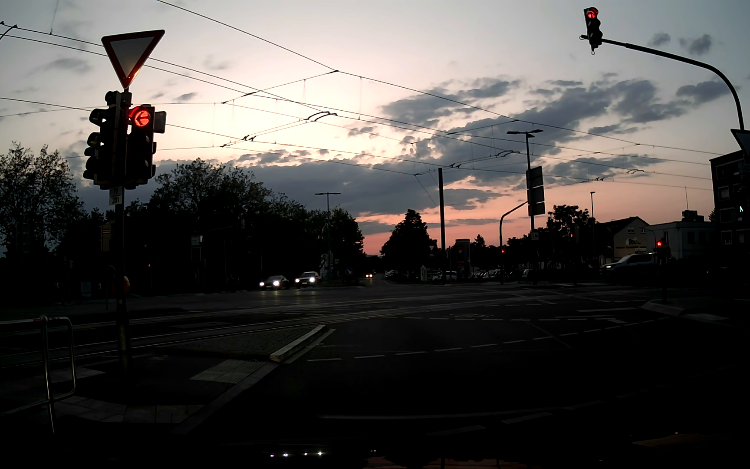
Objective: Follow the waypoints while adhering to traffic rules and regulations
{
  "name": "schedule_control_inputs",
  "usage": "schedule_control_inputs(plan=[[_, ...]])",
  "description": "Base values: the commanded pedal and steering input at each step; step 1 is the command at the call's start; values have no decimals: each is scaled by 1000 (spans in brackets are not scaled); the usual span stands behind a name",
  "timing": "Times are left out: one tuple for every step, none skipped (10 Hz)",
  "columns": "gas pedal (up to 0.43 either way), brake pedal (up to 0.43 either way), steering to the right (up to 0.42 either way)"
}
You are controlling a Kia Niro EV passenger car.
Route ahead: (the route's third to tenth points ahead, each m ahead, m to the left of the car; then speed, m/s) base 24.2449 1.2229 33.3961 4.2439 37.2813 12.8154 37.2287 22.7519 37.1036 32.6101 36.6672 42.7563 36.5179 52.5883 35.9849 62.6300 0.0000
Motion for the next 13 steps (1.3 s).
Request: schedule_control_inputs(plan=[[0, 244, 26], [0, 244, 26], [0, 244, 26], [0, 244, 27], [0, 244, 27], [0, 244, 26], [0, 244, 27], [0, 244, 27], [0, 244, 26], [0, 250, 27], [0, 244, 27], [0, 244, 26], [0, 244, 26]])
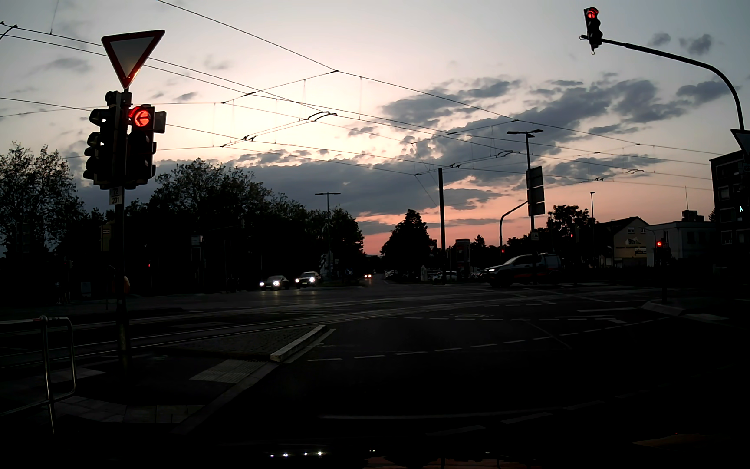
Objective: Follow the waypoints while adhering to traffic rules and regulations
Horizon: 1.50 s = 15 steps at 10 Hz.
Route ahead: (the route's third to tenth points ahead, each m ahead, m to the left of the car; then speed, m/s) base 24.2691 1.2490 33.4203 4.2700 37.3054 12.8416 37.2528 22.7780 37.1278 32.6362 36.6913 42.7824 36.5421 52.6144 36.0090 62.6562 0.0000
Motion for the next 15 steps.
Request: schedule_control_inputs(plan=[[0, 244, 27], [0, 244, 26], [0, 244, 27], [0, 244, 27], [0, 244, 27], [0, 244, 27], [0, 250, 26], [0, 244, 27], [0, 244, 27], [0, 244, 26], [0, 244, 27], [0, 244, 26], [0, 244, 27], [0, 244, 27], [0, 244, 27]])
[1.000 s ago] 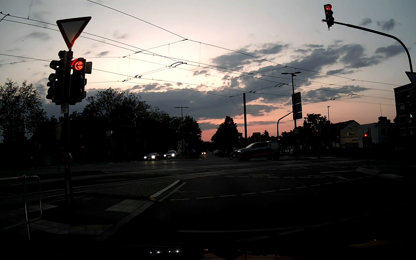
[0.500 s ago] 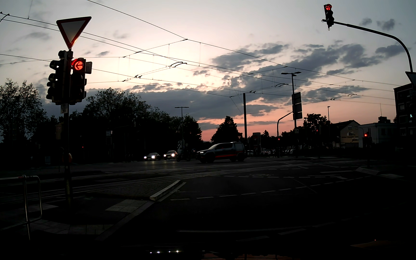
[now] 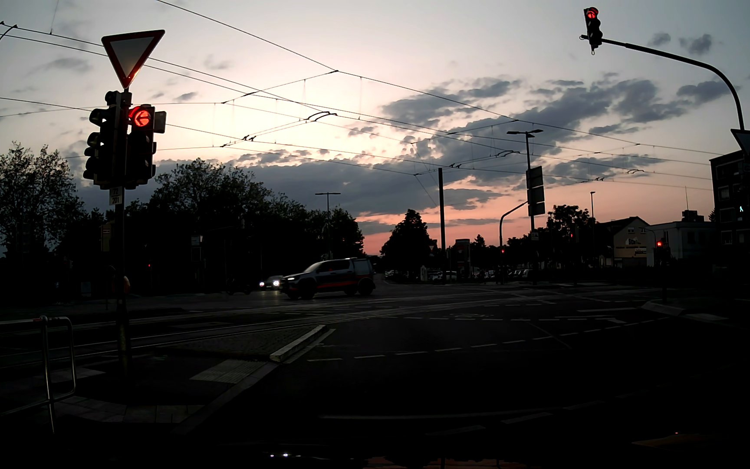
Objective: Follow the waypoints while adhering to traffic rules and regulations
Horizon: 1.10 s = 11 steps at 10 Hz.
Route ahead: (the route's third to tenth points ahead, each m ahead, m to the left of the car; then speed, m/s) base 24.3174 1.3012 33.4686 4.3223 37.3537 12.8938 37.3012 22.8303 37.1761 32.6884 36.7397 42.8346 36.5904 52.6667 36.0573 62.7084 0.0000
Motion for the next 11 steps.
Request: schedule_control_inputs(plan=[[0, 244, 26], [0, 244, 27], [0, 244, 27], [0, 244, 27], [0, 244, 27], [0, 244, 27], [0, 244, 27], [0, 244, 27], [0, 244, 26], [0, 244, 27], [0, 244, 26]])
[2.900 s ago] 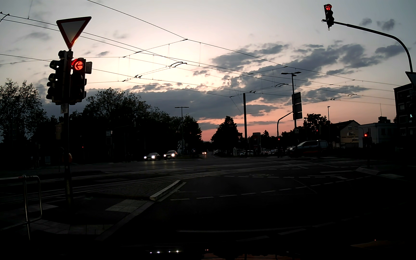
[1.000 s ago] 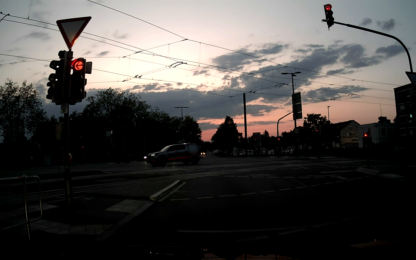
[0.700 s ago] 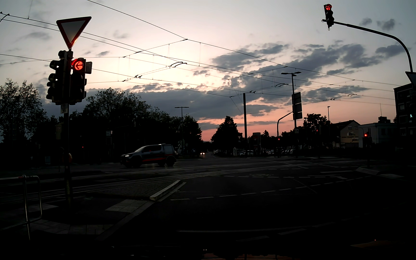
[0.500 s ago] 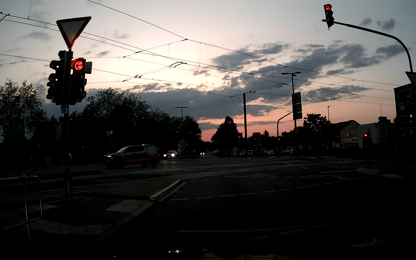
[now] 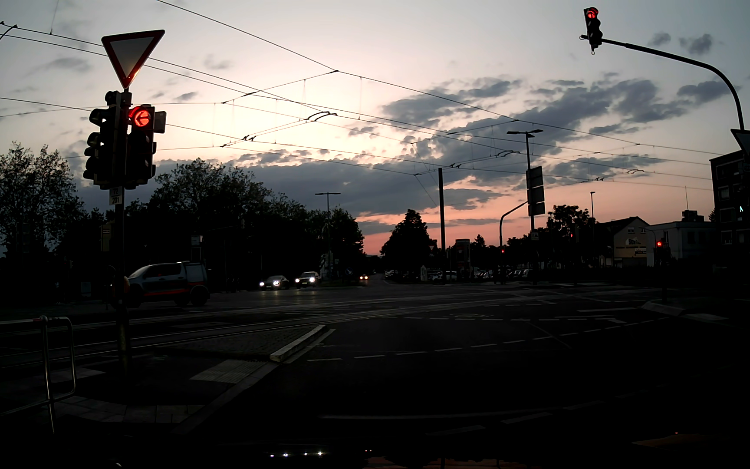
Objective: Follow the waypoints while adhering to traffic rules and regulations
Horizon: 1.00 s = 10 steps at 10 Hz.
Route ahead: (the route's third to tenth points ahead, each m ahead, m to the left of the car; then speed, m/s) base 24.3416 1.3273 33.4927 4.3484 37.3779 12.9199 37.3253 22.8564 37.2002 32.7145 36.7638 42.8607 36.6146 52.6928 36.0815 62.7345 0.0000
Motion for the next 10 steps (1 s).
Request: schedule_control_inputs(plan=[[0, 244, 26], [0, 244, 26], [0, 244, 27], [0, 244, 27], [0, 244, 27], [0, 244, 26], [0, 244, 26], [0, 244, 26], [0, 244, 27], [0, 244, 27]])
